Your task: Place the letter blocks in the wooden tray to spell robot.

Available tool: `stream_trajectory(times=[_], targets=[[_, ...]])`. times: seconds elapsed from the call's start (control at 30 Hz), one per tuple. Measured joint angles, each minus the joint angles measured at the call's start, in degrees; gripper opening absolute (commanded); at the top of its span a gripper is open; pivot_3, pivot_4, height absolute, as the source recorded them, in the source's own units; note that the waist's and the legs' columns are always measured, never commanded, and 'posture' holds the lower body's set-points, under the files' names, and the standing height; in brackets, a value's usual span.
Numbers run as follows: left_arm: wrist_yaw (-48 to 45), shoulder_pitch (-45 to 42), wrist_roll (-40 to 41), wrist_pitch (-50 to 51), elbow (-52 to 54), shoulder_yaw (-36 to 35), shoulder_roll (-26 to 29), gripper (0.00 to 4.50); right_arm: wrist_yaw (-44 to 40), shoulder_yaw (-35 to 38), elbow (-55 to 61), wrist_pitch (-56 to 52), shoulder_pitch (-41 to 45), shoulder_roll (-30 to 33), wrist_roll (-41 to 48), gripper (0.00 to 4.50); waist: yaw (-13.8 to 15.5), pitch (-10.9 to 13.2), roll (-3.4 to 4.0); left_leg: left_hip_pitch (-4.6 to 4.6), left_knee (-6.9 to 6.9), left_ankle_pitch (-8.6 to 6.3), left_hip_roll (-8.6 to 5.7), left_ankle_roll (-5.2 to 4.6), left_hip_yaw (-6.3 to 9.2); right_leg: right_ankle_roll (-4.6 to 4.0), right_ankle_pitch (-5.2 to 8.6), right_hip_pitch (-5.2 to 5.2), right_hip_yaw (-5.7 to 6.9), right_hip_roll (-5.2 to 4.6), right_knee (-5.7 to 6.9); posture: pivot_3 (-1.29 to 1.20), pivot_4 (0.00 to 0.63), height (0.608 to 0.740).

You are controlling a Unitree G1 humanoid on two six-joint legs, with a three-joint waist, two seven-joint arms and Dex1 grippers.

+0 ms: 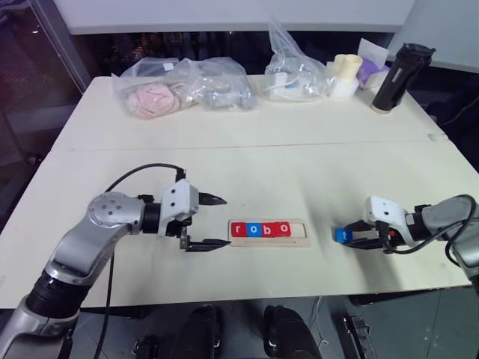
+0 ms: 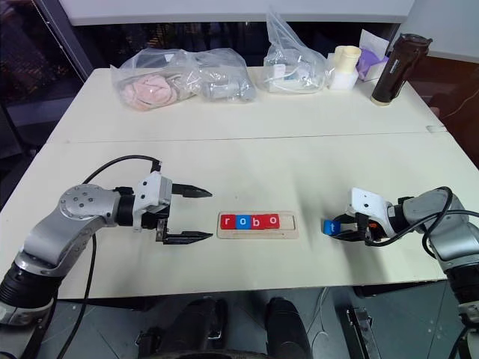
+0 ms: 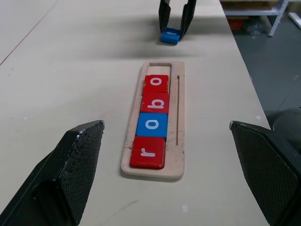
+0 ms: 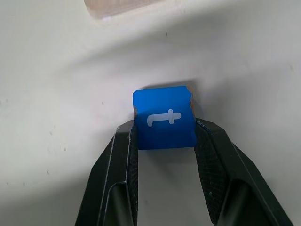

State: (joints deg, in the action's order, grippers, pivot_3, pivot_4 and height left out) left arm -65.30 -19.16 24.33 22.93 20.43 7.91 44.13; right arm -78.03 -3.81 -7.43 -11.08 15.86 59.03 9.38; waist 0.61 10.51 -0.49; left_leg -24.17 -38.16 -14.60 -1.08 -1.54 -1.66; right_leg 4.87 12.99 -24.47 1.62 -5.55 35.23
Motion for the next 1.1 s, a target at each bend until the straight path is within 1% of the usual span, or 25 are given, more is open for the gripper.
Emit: stream_trajectory(times=[0.2,0.27,0.37,0.53,0.7,1.1], targets=[[-2.1,0.6,0.0,-1.7,-0.3,-0.5,0.9,4.5,0.1,-0.2,7.2,-4.4,2.5,-0.3,1.5,1.11,0.1,0.0,0.02,0.0,-0.01,0.0,0.0,0.01,0.0,-0.02,0.0,0.0,0.0,-0.03,-0.01,0.0,0.15,0.74],[-2.1,0.5,0.0,-2.1,-0.6,-0.5,0.8,4.5,0.5,-0.3,9.8,-6.0,4.1,-1.7,2.2,1.11,0.1,0.0,0.02,0.0,-0.01,0.0,0.0,0.01,0.0,-0.02,0.0,0.0,0.0,-0.03,-0.01,0.0,0.15,0.74],[-1.9,0.4,0.0,-2.1,-0.8,-0.5,0.3,4.5,1.4,-2.8,11.4,-7.3,5.4,-4.4,2.0,1.11,0.1,0.0,0.02,-0.02,0.01,-0.01,0.0,0.01,0.0,-0.02,0.0,-0.01,0.02,-0.03,-0.01,0.0,0.15,0.74],[-1.1,0.4,0.0,-2.1,-0.8,-0.6,0.2,4.5,2.3,-6.9,10.7,-7.2,6.2,-6.7,0.2,1.11,0.1,0.0,0.02,-0.09,-0.02,0.0,-0.03,0.0,-0.01,-0.02,-0.01,-0.05,0.02,-0.06,-0.02,0.0,0.15,0.74],[-0.6,0.5,0.1,-2.0,-0.4,-0.8,0.3,4.5,2.6,-8.0,9.8,-7.0,8.0,-8.5,-0.3,1.11,0.1,0.0,0.02,-0.06,-0.02,0.0,-0.01,0.0,0.0,-0.02,-0.02,-0.05,0.04,-0.03,0.02,0.0,0.15,0.74],[0.6,1.5,0.2,-0.9,0.7,-1.9,0.5,4.5,2.1,-9.1,8.1,-5.5,9.0,-8.6,-1.6,1.11,0.1,0.0,0.02,-0.06,-0.05,0.01,-0.02,0.0,-0.01,-0.02,-0.02,-0.03,0.06,0.0,0.04,0.0,0.15,0.74]])
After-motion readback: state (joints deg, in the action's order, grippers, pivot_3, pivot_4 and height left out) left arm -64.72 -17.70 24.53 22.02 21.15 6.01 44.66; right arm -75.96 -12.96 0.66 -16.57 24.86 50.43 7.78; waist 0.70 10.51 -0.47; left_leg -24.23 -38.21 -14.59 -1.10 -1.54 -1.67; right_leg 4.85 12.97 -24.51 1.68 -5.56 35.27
